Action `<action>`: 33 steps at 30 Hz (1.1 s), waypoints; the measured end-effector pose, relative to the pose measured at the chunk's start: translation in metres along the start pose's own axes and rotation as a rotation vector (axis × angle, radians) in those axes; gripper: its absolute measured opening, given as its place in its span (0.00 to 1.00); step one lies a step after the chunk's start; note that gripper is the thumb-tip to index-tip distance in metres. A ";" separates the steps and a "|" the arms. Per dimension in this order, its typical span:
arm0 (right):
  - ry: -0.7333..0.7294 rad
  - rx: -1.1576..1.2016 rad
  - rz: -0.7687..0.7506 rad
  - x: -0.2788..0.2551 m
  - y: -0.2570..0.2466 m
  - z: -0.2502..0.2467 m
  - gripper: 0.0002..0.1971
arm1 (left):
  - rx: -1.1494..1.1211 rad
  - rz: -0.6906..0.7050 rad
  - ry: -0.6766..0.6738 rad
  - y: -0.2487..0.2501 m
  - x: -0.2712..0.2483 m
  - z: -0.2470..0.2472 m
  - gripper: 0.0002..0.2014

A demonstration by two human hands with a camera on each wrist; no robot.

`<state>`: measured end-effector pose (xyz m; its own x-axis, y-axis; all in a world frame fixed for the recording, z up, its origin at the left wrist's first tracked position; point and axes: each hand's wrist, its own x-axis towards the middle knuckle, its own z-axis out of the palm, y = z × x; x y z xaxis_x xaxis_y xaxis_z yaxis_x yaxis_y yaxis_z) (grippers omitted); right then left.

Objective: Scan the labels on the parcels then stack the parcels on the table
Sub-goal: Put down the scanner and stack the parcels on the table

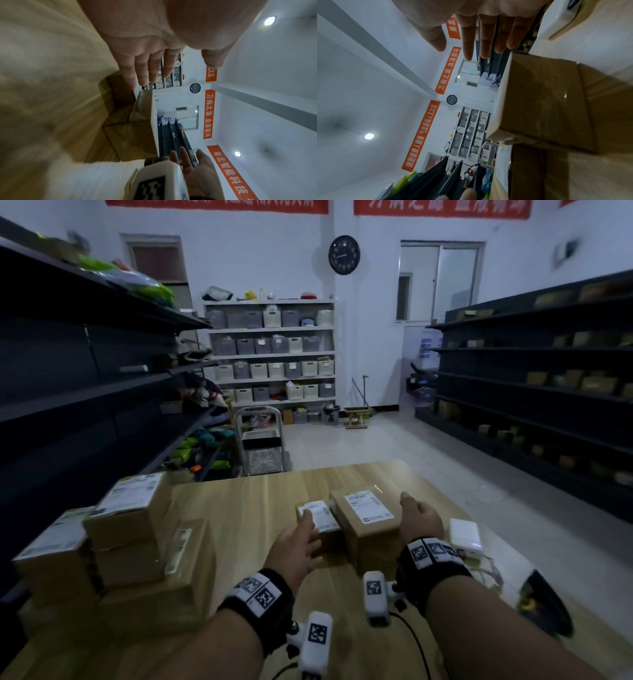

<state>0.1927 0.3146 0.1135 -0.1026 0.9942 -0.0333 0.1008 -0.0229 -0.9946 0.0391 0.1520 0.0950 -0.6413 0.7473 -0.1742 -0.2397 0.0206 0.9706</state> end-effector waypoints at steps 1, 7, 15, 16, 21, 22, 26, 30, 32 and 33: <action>0.000 -0.008 0.022 0.006 0.004 -0.003 0.15 | -0.005 -0.010 -0.027 -0.003 0.003 0.008 0.32; -0.074 -0.050 0.090 0.026 0.025 -0.007 0.27 | 0.052 -0.092 -0.147 -0.024 0.022 0.042 0.31; -0.206 -0.204 0.092 0.036 0.031 -0.016 0.19 | 0.069 -0.143 -0.149 -0.040 0.028 0.055 0.36; -0.204 -0.211 0.077 0.036 0.031 -0.017 0.18 | 0.061 -0.136 -0.149 -0.039 0.028 0.057 0.34; -0.169 -0.166 0.070 0.020 0.023 -0.017 0.17 | 0.014 -0.077 -0.135 -0.035 0.023 0.049 0.31; -0.162 -0.153 0.057 0.015 0.019 -0.017 0.17 | 0.009 -0.053 -0.131 -0.034 0.022 0.046 0.32; -0.137 -0.069 -0.009 -0.009 0.001 -0.012 0.17 | 0.055 0.070 -0.129 -0.023 0.014 0.033 0.49; -0.142 0.063 -0.042 -0.032 -0.015 0.008 0.18 | 0.089 0.160 -0.106 -0.004 -0.003 0.008 0.48; -0.157 0.105 -0.046 -0.042 -0.021 0.024 0.19 | 0.084 0.206 -0.072 0.008 -0.016 -0.009 0.37; -0.175 0.133 -0.040 -0.048 -0.022 0.032 0.19 | 0.081 0.232 -0.042 0.011 -0.022 -0.018 0.32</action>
<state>0.1640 0.2638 0.1337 -0.2755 0.9613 0.0017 -0.0368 -0.0088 -0.9993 0.0374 0.1237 0.1063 -0.6407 0.7654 0.0605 -0.0294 -0.1033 0.9942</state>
